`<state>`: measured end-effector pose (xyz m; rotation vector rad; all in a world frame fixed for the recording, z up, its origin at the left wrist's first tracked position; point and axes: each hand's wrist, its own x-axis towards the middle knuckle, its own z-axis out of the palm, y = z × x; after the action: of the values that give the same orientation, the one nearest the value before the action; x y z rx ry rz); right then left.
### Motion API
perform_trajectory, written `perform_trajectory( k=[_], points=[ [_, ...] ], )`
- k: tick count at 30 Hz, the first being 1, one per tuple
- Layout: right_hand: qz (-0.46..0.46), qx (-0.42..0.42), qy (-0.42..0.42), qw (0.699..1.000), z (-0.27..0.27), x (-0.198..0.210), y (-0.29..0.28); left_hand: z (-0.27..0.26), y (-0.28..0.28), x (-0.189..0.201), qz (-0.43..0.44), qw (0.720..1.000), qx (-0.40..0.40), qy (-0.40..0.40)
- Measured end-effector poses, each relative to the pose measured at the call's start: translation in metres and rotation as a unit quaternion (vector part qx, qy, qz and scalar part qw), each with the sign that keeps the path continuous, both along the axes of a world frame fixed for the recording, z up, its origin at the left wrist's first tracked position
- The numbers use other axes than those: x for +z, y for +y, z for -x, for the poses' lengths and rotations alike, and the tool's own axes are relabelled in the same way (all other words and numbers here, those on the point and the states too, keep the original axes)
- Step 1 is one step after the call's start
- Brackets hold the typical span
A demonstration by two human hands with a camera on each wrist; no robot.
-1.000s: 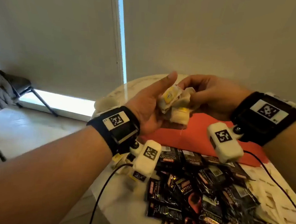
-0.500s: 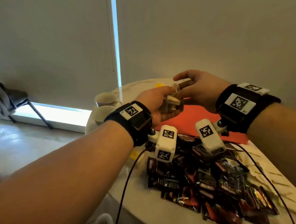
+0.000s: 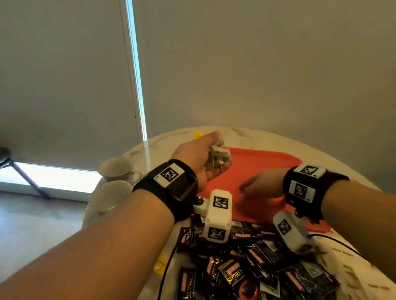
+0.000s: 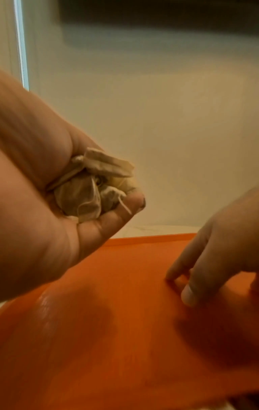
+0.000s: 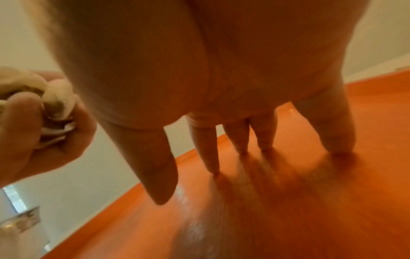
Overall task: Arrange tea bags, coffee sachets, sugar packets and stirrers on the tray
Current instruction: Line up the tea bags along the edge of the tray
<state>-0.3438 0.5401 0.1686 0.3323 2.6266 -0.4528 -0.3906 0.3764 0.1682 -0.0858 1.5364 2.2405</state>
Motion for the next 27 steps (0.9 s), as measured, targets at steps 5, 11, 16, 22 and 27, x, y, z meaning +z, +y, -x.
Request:
perform_trajectory(
  k=[5, 11, 16, 22, 27],
  points=[
    [-0.032, 0.035, -0.019, 0.999, -0.01, -0.002, 0.0, -0.017, -0.014, -0.012, -0.02, 0.999, -0.007, -0.025],
    [0.137, -0.011, 0.14, 0.981, 0.003, 0.016, 0.004, -0.014, -0.021, -0.013, -0.047, 0.998, 0.024, -0.019],
    [0.298, 0.11, 0.299, 0.9, 0.007, 0.026, -0.02, -0.003, -0.021, -0.01, -0.093, 0.993, 0.072, -0.013],
    [0.345, 0.091, 0.345, 0.868, 0.021, 0.023, -0.039, 0.001, -0.029, -0.001, -0.143, 0.988, 0.047, -0.028],
    [0.452, 0.04, 0.335, 0.826, 0.026, 0.028, -0.049, 0.002, -0.038, 0.007, -0.191, 0.98, 0.036, -0.05]
  ],
)
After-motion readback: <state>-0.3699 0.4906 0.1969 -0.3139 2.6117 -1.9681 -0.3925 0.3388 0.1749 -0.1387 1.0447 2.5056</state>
